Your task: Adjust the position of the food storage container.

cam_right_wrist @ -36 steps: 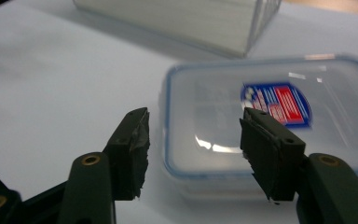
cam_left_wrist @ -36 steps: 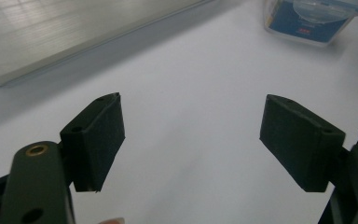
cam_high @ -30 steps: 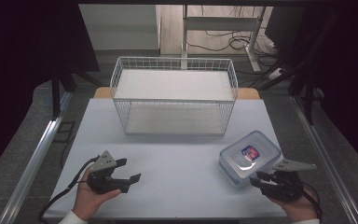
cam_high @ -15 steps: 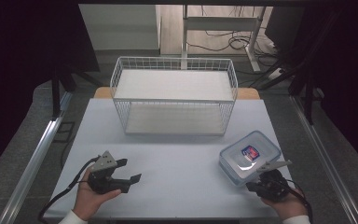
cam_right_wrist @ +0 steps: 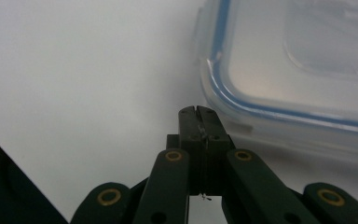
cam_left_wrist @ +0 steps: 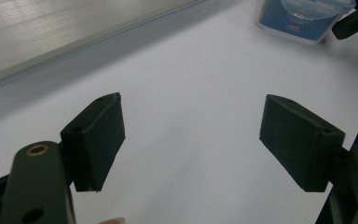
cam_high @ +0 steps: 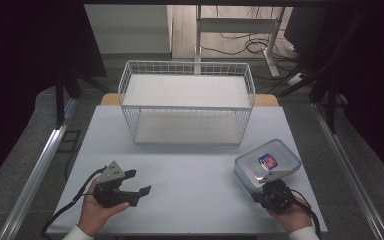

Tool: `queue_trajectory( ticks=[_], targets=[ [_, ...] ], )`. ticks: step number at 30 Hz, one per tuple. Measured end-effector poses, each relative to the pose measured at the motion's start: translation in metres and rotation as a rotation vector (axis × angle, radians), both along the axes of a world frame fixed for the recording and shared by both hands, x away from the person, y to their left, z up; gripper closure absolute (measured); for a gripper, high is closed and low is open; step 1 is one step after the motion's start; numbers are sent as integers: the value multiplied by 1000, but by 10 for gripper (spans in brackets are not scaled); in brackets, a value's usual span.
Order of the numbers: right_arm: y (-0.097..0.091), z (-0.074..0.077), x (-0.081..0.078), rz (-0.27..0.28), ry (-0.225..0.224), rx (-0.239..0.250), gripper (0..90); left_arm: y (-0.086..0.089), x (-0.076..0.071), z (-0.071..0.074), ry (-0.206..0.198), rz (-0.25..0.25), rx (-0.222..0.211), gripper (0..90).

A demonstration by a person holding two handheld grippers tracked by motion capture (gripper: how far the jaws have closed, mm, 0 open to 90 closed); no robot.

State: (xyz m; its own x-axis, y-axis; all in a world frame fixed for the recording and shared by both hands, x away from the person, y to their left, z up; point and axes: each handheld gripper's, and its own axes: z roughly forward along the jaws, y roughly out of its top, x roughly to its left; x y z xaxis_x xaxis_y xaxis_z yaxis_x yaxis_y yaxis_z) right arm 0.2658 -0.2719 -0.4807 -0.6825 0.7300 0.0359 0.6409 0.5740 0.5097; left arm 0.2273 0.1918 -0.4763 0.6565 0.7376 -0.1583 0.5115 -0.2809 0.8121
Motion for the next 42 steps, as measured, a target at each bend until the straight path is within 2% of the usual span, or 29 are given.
queue_trajectory(
  ticks=[7, 10, 11, 14, 17, 23, 28, 29, 30, 31, 32, 34, 36, 38, 39, 40, 41, 42],
  targets=[
    [10, 3, 5, 11, -30, -14, 887, 0, 0, 0, -2, -2, 5, 219],
    [1, 8, 1, -16, -37, 1, 887, 1, 0, 0, -2, -2, 2, 219],
    [-6, 8, 0, -40, -47, 5, 887, 1, 0, 0, -2, -3, 2, 219],
    [-8, 8, 0, -42, -44, 23, 888, 1, 0, 0, -2, -2, 2, 219],
    [-2, 8, 3, -33, -62, -3, 887, 1, 1, 1, -2, 1, 1, 219],
    [2, 6, 11, -38, -64, 20, 888, 1, 2, 0, 2, -4, 10, 219],
    [7, 5, 17, -39, -81, 8, 887, 0, 1, -1, 2, -3, 5, 219],
    [7, 8, 13, -42, -70, 31, 887, 0, 1, 0, 1, -2, 5, 219],
    [7, 8, 13, -42, -70, 31, 887, 1, 2, 0, 1, -1, 5, 219],
    [6, 16, 5, -33, -82, 45, 887, 1, 2, 0, 1, -2, 7, 219],
    [6, 16, 5, -33, -82, 45, 887, 1, 2, 0, 0, -2, 8, 219],
    [2, 27, 0, -24, -114, 48, 887, 1, 3, 0, 1, -1, 7, 219],
    [-10, 40, 3, -65, -151, 63, 887, 1, 3, 0, 1, 1, 9, 219],
    [-22, 50, 11, -108, -169, 89, 887, 2, 2, 1, -6, 5, 3, 221],
    [-33, 59, 22, -147, -188, 96, 887, 2, 2, 1, -8, 7, -2, 223],
    [-33, 59, 22, -147, -188, 96, 887, 2, 2, 1, -8, 7, -2, 223],
    [-38, 63, 30, -167, -195, 94, 887, 3, 3, 1, -8, 8, 0, 223],
    [-51, 68, 49, -215, -211, 82, 887, 2, 3, 1, -7, 8, 0, 224]
  ],
)
